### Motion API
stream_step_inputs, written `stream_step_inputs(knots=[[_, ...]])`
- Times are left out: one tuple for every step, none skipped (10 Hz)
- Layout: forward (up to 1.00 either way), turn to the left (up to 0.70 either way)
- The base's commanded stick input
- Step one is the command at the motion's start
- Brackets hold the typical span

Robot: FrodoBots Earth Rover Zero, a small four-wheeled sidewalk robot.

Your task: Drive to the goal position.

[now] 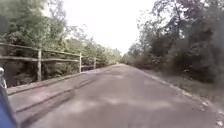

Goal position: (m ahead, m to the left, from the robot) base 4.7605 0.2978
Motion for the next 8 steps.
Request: stream_step_inputs(knots=[[0.70, 0.00], [0.70, 0.00], [0.70, 0.00], [0.70, 0.00], [0.70, 0.00], [0.70, 0.00], [0.70, 0.00], [0.70, 0.00]])
